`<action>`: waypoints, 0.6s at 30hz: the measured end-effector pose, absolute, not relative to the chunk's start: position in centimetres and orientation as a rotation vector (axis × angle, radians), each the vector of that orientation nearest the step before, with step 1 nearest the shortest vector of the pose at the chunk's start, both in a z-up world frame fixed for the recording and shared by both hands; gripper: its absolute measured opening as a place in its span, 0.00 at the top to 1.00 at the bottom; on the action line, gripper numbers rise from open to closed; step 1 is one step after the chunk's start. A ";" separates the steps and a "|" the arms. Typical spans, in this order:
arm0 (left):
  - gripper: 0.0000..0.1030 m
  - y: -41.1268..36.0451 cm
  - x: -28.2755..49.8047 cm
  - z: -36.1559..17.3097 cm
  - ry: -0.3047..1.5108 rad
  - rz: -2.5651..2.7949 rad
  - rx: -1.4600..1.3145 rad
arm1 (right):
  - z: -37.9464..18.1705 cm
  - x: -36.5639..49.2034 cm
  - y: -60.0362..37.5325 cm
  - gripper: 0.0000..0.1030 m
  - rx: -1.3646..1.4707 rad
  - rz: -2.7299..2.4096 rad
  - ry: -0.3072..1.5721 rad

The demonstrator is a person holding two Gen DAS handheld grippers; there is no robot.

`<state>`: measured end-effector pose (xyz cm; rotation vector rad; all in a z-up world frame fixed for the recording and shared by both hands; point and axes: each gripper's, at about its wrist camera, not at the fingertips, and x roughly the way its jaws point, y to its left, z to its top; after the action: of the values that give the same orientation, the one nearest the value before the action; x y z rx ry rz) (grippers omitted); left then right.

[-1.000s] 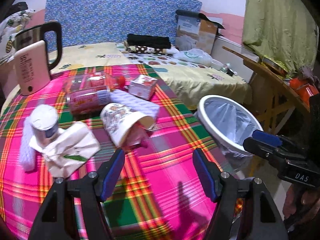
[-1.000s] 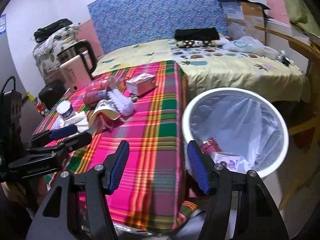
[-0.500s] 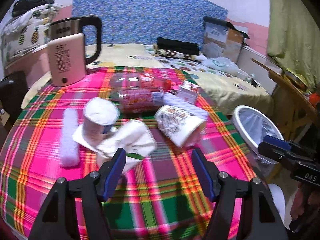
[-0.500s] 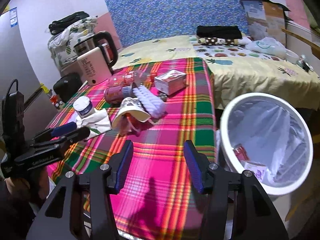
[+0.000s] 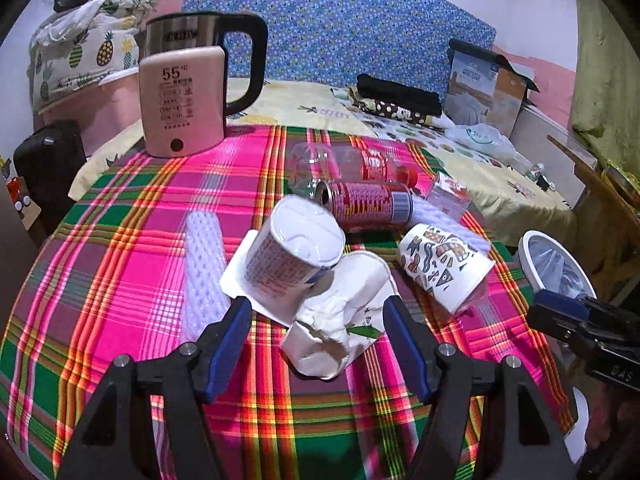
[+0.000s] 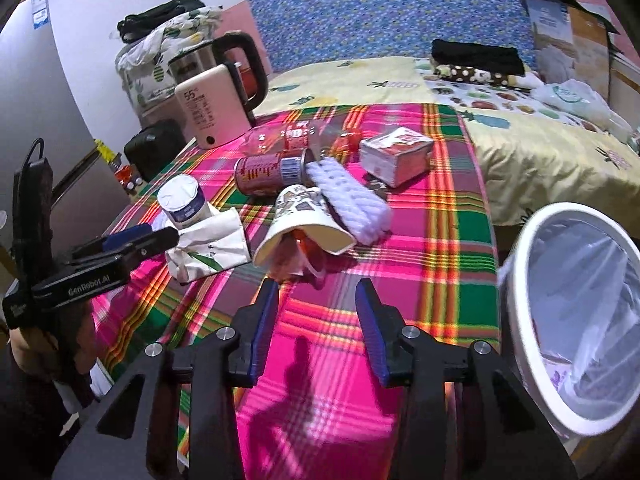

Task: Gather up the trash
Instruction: 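Move both open tools back over the table toward the remaining trash, then grasp the crumpled white paper with the left tool while the right tool grasps the orange-lidded jelly cup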

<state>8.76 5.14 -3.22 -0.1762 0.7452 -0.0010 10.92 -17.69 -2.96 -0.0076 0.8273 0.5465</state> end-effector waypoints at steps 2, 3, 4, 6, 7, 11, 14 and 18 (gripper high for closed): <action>0.32 5.3 9.0 -3.5 0.753 -0.008 -0.174 | -3.2 11.3 -17.2 0.60 -0.019 0.555 0.832; 0.32 5.3 9.2 -3.6 0.756 -0.013 -0.173 | -3.4 11.6 -16.7 0.60 -0.028 0.560 0.837; 0.32 5.3 9.3 -3.7 0.760 -0.020 -0.171 | -3.6 11.8 -16.4 0.60 -0.034 0.563 0.841; 0.32 5.4 9.6 -3.9 0.765 -0.027 -0.173 | -4.0 12.2 -16.0 0.60 -0.044 0.568 0.849; 0.32 5.4 9.7 -4.0 0.768 -0.031 -0.175 | -4.1 12.4 -15.8 0.62 -0.048 0.571 0.852; 0.33 5.4 10.2 -4.6 0.785 -0.053 -0.189 | -4.4 13.1 -15.4 0.67 -0.056 0.574 0.865; 0.39 5.0 10.4 -5.1 0.806 -0.074 -0.190 | -4.6 13.5 -15.1 0.82 -0.064 0.580 0.867; 0.57 4.4 10.5 -5.6 0.829 -0.091 -0.185 | -4.8 13.3 -14.8 0.93 -0.080 0.581 0.872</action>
<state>10.49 4.42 -5.57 -0.1853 0.8292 -0.0905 13.28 -14.79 -4.85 -0.0795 0.8715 0.5810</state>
